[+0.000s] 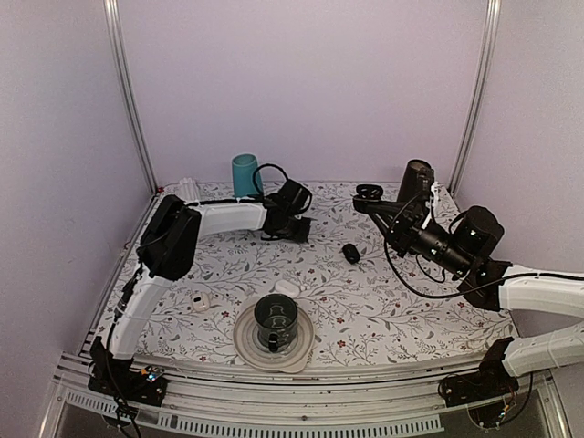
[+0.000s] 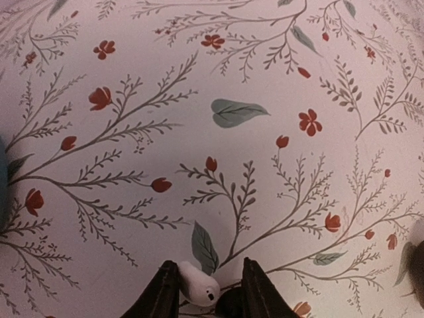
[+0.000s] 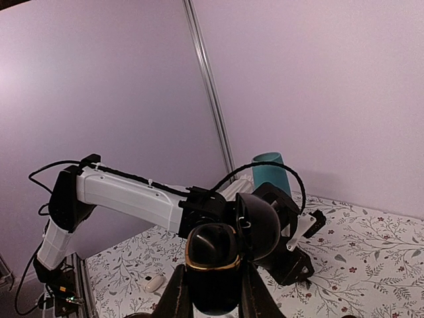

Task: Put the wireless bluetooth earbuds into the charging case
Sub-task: Move the left earbud to the center of the board.

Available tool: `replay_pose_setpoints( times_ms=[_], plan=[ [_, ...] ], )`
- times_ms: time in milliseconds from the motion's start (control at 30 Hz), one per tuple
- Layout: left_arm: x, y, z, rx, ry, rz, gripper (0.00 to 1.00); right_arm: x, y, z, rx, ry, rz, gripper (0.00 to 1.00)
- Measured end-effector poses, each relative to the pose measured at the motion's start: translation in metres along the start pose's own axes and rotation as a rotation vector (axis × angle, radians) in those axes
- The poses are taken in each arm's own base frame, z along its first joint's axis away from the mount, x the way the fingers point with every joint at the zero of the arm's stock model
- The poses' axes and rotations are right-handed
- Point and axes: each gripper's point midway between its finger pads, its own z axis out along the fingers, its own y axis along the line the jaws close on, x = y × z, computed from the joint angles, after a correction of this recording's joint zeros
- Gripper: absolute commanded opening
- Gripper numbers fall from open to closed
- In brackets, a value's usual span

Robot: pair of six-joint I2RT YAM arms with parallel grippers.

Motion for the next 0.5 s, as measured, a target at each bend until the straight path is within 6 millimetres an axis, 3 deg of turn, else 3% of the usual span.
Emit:
replay_pose_setpoints(
  times_ms=[500],
  plan=[
    [0.020,0.005,-0.012,-0.047,0.050,0.078,0.25,0.011,0.000,0.003,-0.011,0.034,0.027,0.03]
  ],
)
